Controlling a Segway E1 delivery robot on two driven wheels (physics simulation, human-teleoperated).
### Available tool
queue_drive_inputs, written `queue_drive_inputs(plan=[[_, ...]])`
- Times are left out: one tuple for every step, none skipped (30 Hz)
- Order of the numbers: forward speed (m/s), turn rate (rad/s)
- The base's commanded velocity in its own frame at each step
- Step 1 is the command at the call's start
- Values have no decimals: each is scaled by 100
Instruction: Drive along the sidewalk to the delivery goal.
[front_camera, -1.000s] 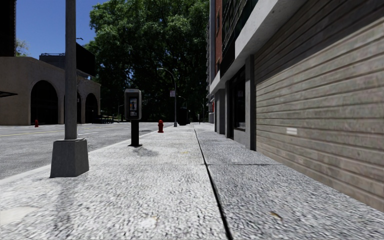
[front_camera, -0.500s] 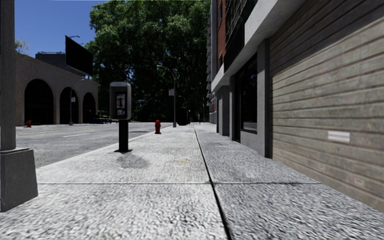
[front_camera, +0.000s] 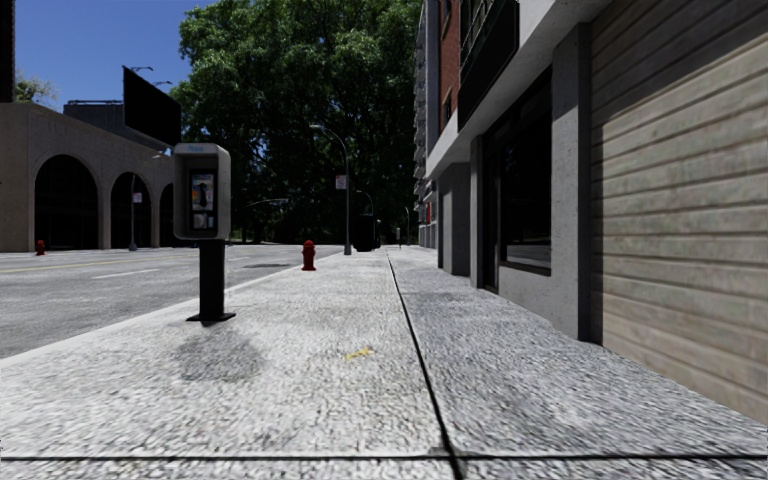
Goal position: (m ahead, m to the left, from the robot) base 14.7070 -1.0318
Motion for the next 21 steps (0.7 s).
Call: queue_drive_inputs(plan=[[200,0],[200,0],[200,0],[200,0],[200,0],[200,0],[200,0],[200,0],[200,0],[200,0],[200,0],[200,0],[200,0],[200,0],[200,0],[200,0],[200,0],[200,0],[200,0],[200,0],[200,0]])
